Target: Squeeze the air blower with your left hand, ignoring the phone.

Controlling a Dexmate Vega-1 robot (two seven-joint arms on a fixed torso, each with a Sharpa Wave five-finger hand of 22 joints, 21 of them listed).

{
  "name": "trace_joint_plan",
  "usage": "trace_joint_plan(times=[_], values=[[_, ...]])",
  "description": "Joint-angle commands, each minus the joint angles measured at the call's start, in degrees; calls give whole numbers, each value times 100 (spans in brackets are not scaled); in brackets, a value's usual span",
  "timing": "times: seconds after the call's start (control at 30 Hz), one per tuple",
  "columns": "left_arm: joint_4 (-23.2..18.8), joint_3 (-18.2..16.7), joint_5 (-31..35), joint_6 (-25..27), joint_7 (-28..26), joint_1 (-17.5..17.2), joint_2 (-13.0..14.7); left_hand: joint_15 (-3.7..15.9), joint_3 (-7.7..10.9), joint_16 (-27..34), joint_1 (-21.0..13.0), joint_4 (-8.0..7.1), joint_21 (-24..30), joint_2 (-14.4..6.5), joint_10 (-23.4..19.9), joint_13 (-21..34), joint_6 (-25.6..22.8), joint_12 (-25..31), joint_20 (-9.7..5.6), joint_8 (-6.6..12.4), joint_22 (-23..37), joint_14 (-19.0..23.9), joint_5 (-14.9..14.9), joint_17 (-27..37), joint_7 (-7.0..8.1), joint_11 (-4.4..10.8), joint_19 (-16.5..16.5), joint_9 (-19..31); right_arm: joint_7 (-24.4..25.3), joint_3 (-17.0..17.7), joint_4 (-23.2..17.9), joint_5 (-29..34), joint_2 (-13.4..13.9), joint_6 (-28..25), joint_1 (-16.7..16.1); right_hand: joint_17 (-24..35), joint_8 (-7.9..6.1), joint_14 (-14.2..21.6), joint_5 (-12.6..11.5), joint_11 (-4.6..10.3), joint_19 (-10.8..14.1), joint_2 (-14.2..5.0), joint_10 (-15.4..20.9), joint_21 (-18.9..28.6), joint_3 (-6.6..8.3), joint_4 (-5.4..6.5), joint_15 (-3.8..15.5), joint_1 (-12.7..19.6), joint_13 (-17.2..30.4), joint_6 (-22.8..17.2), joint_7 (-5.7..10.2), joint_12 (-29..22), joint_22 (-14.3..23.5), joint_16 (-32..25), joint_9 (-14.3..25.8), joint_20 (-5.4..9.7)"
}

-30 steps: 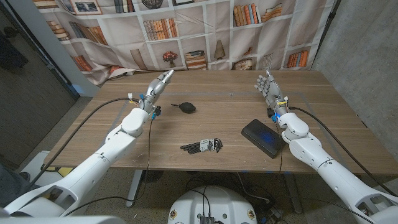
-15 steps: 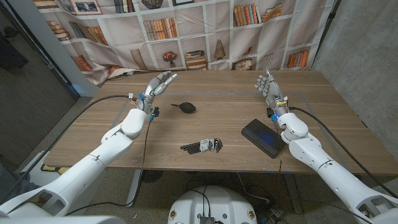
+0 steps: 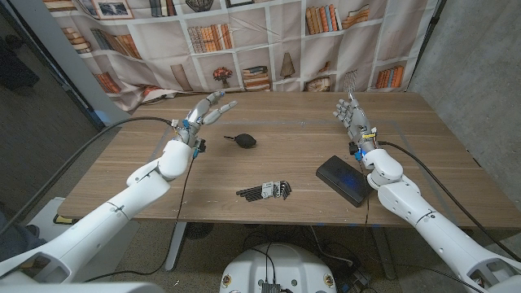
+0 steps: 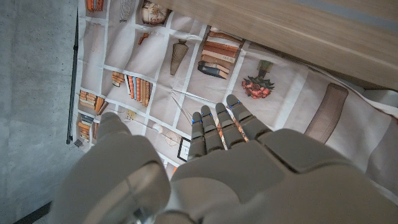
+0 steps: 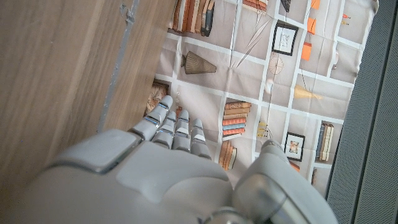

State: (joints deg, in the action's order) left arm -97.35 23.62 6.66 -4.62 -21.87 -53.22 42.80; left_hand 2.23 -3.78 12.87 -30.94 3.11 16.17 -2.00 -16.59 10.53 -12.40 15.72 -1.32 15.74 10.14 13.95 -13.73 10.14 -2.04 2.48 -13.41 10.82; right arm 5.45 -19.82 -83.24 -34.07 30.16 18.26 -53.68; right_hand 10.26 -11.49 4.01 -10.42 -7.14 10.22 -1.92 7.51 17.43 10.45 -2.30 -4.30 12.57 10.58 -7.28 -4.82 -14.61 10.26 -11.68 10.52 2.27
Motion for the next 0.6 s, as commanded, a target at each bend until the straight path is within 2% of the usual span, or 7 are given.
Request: trace_joint_plan(times=[0.03, 0.3, 0.6], values=[[-510, 116, 774, 691, -17, 0, 246, 56, 1, -5, -85, 69, -14, 11, -49, 24, -54, -22, 13, 9, 10, 44, -4, 12, 29, 30, -68, 8, 35, 12, -81, 3, 31, -31, -45, 23, -35, 49, -6, 6, 64, -21, 49, 3, 3, -51, 6, 61, 12, -71, -9, -19, 21, 21, 29, 42], [-850, 158, 1124, 1131, 132, -3, 376, 51, 40, -38, -221, 132, -52, -18, -55, 28, -30, -56, 37, -26, 10, 44, -5, 12, 30, 14, -48, 12, 161, 10, -213, 85, 135, -222, -56, 24, -32, 71, -4, 11, 77, -26, 59, -4, 6, -60, 0, 68, 13, -77, -10, -13, 21, 24, 29, 42], [-1139, 291, 1629, 1696, 344, 76, 491, 58, 96, -50, -398, 211, -58, -68, -123, 33, -86, -74, 21, -35, 11, 111, -5, 12, 37, 58, -128, 17, 187, 17, -163, 62, 97, -231, -33, 26, -26, 86, 0, -5, 105, -33, 130, -13, 10, -72, -8, 73, 14, -85, -6, -26, 22, 35, 29, 38]])
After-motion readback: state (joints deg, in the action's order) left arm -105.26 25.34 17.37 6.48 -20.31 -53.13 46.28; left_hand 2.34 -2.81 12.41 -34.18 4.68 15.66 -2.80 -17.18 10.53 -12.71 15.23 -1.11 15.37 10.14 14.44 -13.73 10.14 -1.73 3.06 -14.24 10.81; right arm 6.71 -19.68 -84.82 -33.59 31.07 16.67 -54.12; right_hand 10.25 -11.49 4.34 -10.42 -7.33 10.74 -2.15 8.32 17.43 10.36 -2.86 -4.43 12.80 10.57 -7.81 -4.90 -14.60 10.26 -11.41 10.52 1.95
